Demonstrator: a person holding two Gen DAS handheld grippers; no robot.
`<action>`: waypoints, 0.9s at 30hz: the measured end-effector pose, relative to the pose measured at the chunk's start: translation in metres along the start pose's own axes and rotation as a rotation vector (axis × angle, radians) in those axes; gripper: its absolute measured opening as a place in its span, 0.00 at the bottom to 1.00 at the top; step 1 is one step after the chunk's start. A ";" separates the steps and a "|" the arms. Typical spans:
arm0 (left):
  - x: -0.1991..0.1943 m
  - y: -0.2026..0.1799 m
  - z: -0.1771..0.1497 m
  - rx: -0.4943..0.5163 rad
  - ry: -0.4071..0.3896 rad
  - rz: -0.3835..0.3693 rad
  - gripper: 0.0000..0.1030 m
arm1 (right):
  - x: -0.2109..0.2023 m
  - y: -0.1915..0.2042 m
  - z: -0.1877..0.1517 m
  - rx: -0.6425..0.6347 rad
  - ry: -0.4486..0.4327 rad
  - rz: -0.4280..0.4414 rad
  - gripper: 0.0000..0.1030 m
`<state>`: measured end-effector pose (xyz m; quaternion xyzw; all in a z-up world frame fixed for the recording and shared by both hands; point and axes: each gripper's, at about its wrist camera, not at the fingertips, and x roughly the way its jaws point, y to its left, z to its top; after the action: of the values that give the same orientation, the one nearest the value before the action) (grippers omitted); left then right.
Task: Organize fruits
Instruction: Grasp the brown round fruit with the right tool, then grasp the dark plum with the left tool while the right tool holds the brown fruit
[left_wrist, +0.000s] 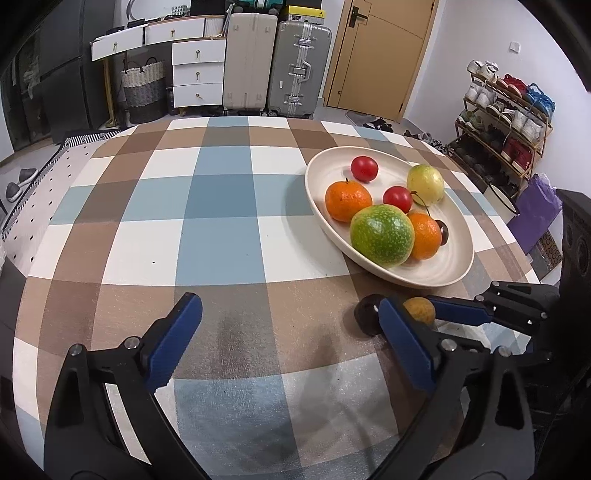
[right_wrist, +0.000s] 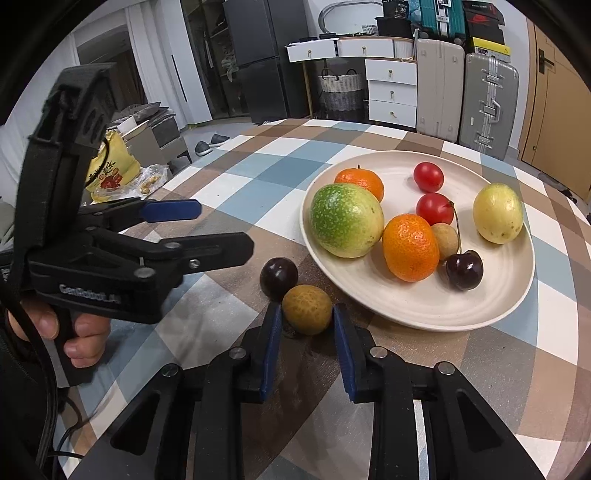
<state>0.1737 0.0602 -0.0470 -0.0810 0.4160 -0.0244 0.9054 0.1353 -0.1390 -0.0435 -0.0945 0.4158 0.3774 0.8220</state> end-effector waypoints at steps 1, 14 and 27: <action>0.001 0.000 0.000 0.000 0.002 0.001 0.93 | -0.001 0.000 0.000 0.000 -0.004 0.001 0.28; 0.008 0.002 -0.001 -0.004 0.022 -0.001 0.88 | -0.040 -0.006 -0.005 0.017 -0.136 0.020 0.28; 0.009 -0.028 -0.007 0.088 0.027 -0.088 0.75 | -0.067 -0.044 -0.003 0.126 -0.246 -0.095 0.28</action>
<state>0.1752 0.0302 -0.0537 -0.0592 0.4229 -0.0837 0.9003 0.1392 -0.2073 -0.0013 -0.0153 0.3300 0.3197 0.8881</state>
